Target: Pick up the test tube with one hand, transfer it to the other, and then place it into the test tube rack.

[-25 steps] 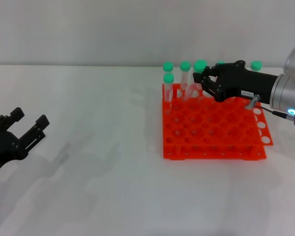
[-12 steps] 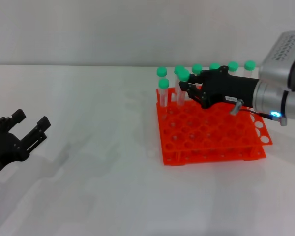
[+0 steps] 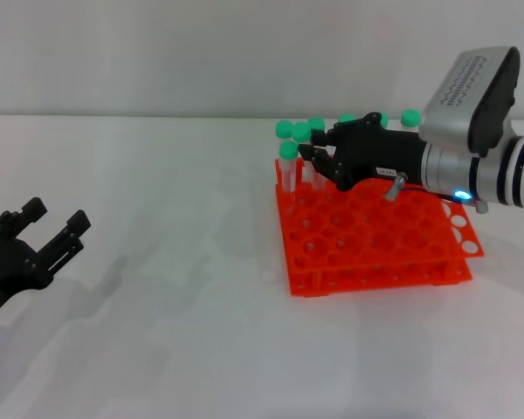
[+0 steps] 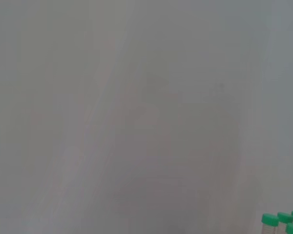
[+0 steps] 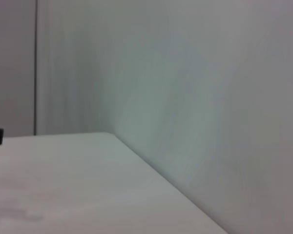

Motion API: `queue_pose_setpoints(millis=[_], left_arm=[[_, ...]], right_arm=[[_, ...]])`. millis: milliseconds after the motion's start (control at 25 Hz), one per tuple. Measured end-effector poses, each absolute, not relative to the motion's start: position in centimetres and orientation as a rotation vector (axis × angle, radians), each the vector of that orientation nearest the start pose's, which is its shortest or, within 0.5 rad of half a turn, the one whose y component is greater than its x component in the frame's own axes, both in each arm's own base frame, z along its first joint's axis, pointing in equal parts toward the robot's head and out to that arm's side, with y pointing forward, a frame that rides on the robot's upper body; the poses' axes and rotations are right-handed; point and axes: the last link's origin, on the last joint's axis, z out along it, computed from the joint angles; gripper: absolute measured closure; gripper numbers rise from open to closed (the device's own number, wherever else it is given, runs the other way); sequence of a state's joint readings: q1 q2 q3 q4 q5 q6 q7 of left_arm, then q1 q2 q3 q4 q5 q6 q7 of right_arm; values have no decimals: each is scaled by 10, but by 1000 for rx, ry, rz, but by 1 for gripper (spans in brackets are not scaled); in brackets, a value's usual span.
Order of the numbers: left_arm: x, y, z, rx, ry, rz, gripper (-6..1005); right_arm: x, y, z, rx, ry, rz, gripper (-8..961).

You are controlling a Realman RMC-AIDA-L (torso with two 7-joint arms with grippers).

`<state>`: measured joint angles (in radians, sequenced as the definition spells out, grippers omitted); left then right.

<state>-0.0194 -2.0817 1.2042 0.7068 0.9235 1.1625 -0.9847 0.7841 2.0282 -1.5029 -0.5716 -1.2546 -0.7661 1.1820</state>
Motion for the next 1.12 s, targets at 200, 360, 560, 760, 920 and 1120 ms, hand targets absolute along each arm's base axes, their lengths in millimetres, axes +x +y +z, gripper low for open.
queue_pose_setpoints(millis=[200,360,560,760,920,1120], left_arm=[[-344,262,29,-1911,-709,-864,280],[-343,261,29,-1913,-707,-868,280],[-342,262,29,-1915,-703,-871,281],[-340,266,32,-1911,-688,-882,281],[-334,273,34,-1922,-663,-895,281],[-328,280,34,-1933,-626,-900,281]], right_arm=[[157,437,-55,-2499,201,486,754],[165,438,-48,-2462,232,493,706],[178,434,-39,-2421,263,507,498],[201,419,-15,-2363,322,601,287],[233,391,20,-2293,365,750,114],[274,347,61,-2189,405,924,113]])
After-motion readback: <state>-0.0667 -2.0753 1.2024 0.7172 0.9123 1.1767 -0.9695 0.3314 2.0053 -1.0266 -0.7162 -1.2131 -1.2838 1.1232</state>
